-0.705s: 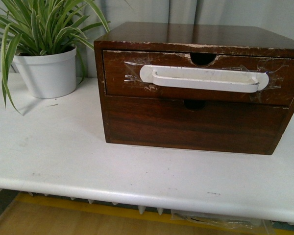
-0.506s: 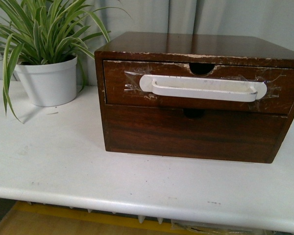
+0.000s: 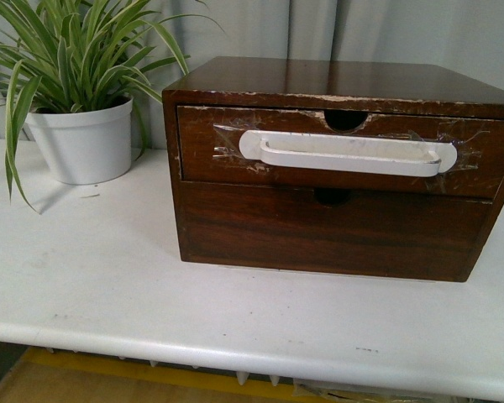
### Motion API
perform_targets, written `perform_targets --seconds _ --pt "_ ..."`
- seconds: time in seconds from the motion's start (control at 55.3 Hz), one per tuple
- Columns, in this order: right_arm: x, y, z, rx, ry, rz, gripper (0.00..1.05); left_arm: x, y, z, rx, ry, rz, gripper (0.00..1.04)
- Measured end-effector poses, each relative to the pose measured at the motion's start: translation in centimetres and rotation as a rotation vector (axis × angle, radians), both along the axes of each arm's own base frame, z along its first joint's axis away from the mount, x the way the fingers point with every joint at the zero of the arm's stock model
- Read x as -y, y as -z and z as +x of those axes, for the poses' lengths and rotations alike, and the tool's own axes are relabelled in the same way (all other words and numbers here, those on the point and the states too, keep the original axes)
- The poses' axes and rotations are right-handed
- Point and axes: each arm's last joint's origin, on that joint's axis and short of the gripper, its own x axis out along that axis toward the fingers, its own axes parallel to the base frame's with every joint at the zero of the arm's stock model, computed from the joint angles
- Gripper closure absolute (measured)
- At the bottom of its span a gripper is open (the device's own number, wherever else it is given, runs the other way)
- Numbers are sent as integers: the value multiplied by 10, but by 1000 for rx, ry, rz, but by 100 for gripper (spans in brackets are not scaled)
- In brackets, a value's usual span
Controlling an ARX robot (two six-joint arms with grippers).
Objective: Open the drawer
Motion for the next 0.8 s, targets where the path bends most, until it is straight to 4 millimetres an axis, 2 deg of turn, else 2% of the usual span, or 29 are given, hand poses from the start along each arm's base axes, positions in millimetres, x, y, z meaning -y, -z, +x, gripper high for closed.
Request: perform_targets --seconds 0.795 --pt "0 1 0 -25 12 12 9 0 1 0 -18 9 -5 6"
